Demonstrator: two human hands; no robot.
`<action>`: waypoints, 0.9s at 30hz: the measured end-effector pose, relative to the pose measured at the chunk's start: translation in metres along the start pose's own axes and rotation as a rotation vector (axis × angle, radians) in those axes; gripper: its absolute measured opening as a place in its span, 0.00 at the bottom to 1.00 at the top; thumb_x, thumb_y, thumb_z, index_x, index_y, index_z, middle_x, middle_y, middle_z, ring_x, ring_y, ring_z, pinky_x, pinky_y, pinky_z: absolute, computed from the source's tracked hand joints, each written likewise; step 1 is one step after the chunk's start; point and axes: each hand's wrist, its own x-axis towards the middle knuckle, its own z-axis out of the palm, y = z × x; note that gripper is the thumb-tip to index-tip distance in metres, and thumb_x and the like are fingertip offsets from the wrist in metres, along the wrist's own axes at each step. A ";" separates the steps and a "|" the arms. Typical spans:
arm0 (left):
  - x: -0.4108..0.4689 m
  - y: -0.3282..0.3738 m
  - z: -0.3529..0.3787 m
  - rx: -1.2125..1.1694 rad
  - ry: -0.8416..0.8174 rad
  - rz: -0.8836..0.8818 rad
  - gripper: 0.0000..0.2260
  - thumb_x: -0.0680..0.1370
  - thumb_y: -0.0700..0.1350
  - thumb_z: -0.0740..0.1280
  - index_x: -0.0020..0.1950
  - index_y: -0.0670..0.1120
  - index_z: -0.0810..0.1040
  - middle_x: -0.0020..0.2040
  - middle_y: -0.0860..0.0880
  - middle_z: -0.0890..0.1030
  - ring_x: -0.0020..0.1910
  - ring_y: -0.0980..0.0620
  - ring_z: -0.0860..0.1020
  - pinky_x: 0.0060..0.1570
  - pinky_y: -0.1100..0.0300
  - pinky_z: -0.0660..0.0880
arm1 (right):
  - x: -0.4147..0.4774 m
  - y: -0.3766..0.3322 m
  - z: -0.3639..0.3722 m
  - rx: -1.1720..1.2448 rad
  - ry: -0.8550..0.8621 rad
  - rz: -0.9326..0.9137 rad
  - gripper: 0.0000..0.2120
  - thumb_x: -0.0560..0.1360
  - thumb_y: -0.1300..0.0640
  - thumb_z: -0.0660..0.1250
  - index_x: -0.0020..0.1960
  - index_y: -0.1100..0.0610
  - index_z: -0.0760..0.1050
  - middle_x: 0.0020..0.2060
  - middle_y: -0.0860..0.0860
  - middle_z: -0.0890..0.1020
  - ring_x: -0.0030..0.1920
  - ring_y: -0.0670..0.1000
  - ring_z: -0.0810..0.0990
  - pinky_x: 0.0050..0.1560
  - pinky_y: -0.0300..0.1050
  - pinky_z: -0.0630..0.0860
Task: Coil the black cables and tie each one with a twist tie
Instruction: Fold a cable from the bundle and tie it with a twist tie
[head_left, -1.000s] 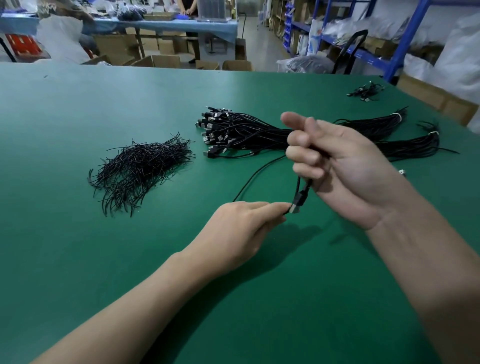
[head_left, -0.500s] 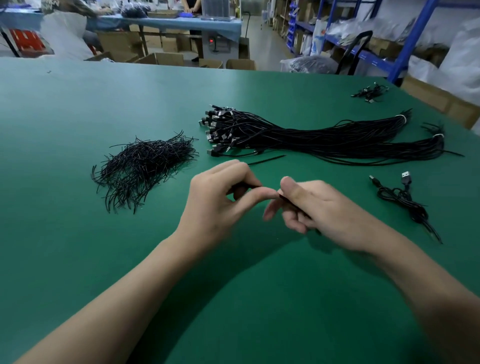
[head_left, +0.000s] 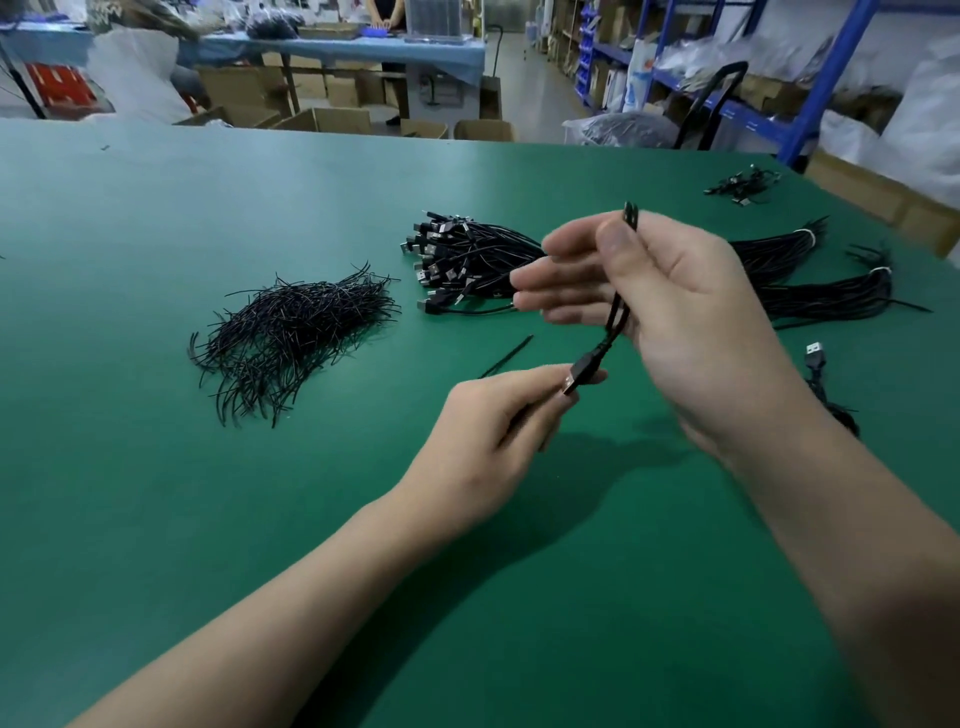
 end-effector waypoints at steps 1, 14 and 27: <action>0.001 -0.001 -0.002 0.062 0.026 0.021 0.09 0.84 0.43 0.63 0.56 0.46 0.83 0.34 0.59 0.73 0.34 0.61 0.71 0.38 0.67 0.68 | 0.002 0.002 -0.003 -0.181 0.024 -0.029 0.15 0.87 0.60 0.52 0.54 0.62 0.77 0.46 0.54 0.87 0.47 0.49 0.87 0.52 0.46 0.82; 0.008 -0.005 -0.022 0.028 0.280 0.089 0.07 0.75 0.46 0.75 0.41 0.47 0.81 0.37 0.55 0.82 0.36 0.58 0.78 0.39 0.68 0.72 | -0.028 0.030 -0.018 -0.310 -0.353 0.313 0.28 0.84 0.39 0.50 0.40 0.53 0.80 0.26 0.47 0.66 0.28 0.48 0.62 0.30 0.40 0.62; -0.002 -0.004 0.009 -0.204 -0.063 -0.083 0.12 0.84 0.40 0.59 0.50 0.55 0.77 0.38 0.48 0.77 0.35 0.58 0.69 0.40 0.61 0.69 | -0.019 0.011 0.011 0.428 -0.001 0.139 0.11 0.85 0.58 0.54 0.52 0.59 0.74 0.32 0.48 0.81 0.32 0.47 0.78 0.32 0.38 0.72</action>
